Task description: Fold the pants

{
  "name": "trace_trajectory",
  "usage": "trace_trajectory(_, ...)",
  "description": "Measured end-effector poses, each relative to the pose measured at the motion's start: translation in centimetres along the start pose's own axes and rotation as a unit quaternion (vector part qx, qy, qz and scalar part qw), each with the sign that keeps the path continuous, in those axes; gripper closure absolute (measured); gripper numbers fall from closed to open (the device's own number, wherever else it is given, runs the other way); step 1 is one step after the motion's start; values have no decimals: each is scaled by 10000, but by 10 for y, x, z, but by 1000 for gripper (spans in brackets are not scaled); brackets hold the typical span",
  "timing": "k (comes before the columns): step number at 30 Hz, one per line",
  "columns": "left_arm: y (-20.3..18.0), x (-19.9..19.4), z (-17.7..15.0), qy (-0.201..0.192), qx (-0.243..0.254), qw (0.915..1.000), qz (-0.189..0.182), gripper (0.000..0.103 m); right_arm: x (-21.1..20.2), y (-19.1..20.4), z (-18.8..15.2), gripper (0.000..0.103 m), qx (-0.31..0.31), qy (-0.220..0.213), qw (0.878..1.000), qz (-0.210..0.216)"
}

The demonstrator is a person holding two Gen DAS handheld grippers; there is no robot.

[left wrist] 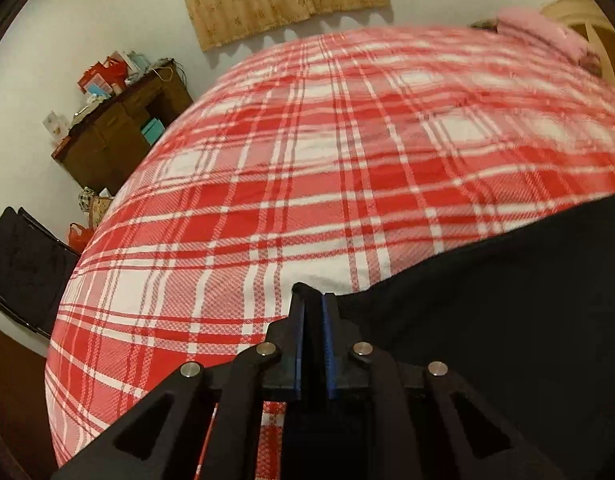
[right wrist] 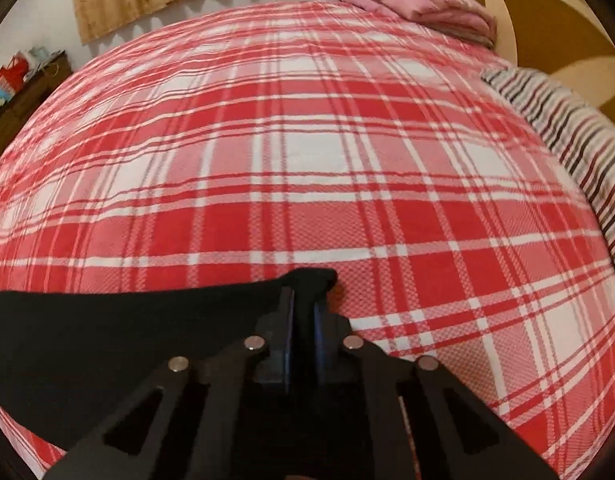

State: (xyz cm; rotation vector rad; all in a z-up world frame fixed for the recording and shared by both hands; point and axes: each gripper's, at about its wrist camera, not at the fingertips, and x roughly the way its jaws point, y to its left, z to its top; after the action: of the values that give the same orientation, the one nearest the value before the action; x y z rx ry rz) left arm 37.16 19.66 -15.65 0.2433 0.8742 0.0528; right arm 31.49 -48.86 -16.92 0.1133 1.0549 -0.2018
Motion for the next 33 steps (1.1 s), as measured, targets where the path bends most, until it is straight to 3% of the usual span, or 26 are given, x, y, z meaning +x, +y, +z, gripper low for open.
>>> trace_trajectory(13, 22, -41, -7, -577, -624, 9952, -491, 95, -96, 32, -9, 93, -502, -1446, 9882, 86)
trace_trajectory(20, 37, -75, -25, -1202, -1021, 9831, -932, 95, -146, 25, -31, 93, -556, -2236, 9727, 272)
trace_trajectory(27, 50, -115, -75, -1700, -1361, 9655, -1427, 96, -193, -5, -85, 93, -363, -2994, 9522, 489)
trace_trajectory(33, 49, -129, -144, -1798, -1434, 9580, -1711, 96, -201, -21, -145, 93, -331, -3065, 9491, 649)
